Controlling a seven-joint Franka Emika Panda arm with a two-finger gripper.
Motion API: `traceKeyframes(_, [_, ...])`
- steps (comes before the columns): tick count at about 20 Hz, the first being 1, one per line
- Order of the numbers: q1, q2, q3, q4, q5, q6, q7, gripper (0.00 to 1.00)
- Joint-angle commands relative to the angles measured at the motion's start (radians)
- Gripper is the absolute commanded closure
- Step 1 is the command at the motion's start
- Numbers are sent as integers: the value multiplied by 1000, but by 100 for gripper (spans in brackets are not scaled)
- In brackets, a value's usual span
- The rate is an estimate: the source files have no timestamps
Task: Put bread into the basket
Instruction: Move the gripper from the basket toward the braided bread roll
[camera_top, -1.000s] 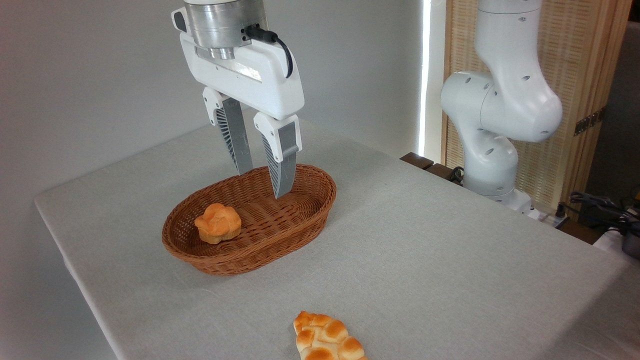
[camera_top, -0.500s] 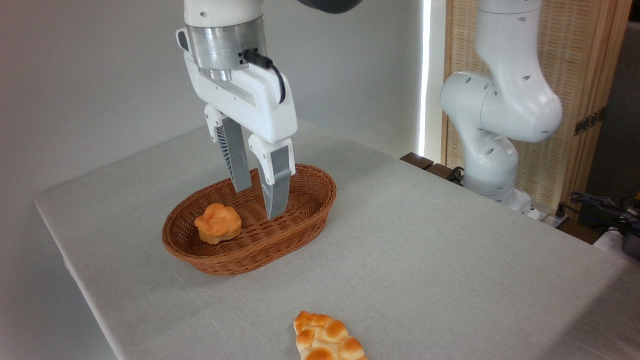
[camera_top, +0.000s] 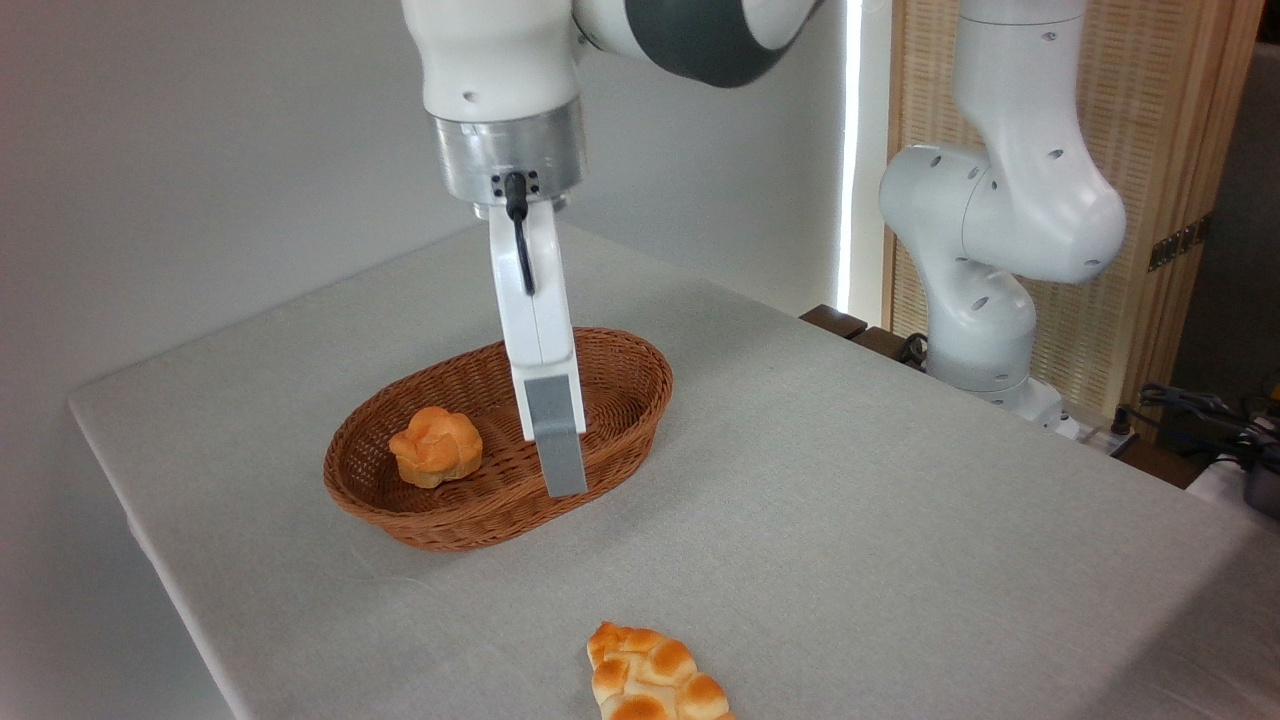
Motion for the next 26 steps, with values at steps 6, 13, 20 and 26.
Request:
traceKeyframes(6, [159, -33, -44, -88, 6, 61, 420, 0])
traceKeyframes(13, [179, 6, -41, -139, 46, 195, 536, 0])
traceKeyframes(20, [179, 81, -45, -141, 45, 264, 556, 0])
traceKeyframes(26, [179, 152, -64, -139, 94, 304, 556, 0])
